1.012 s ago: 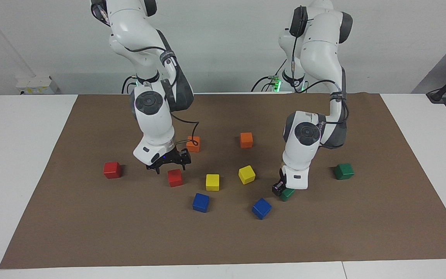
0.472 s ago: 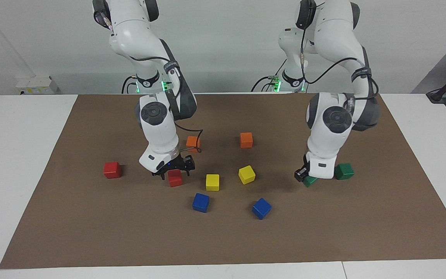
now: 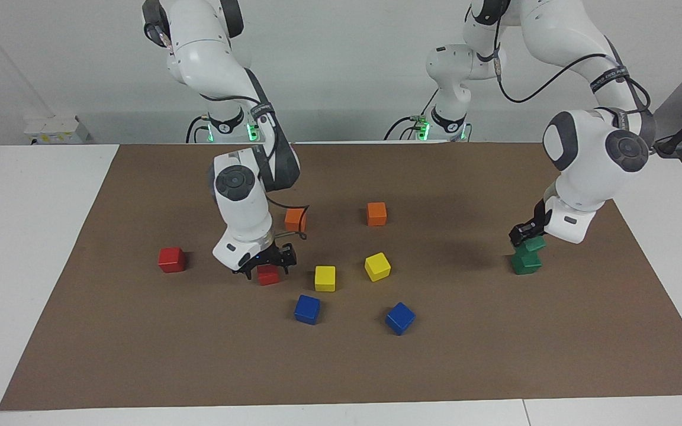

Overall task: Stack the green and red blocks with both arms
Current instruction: 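Carry the green cube toward the first green while the right gripper carries red, then lower the green cube onto green while the right gripper lowers red onto red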

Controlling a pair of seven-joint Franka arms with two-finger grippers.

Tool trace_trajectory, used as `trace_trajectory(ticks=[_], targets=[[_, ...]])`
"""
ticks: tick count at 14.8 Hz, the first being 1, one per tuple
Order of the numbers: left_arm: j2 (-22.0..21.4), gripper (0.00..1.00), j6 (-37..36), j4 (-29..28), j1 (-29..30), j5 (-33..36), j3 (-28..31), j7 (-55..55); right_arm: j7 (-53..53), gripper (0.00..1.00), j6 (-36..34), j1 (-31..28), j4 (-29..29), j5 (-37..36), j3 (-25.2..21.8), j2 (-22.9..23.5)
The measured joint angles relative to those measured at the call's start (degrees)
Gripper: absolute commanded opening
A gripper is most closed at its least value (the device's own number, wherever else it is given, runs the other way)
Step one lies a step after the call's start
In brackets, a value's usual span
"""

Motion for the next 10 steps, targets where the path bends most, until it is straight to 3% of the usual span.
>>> trace_trajectory(ticks=[7, 9, 10], targets=[[-0.34, 0.0, 5.79, -4.34, 2.59, -0.4, 0.0, 7.23, 0.0, 0.96, 2.02, 0.02, -2.8, 0.01, 0.06, 0.54], [-0.36, 0.0, 6.57, -4.81, 3.3, -0.4, 0.02, 10.1, 0.0, 0.8, 2.99, 0.02, -3.55, 0.02, 0.06, 0.55], [-0.37, 0.0, 6.81, -4.91, 3.63, -0.4, 0.01, 11.34, 0.0, 0.65, 4.03, 0.02, -4.22, 0.02, 0.06, 0.55]])
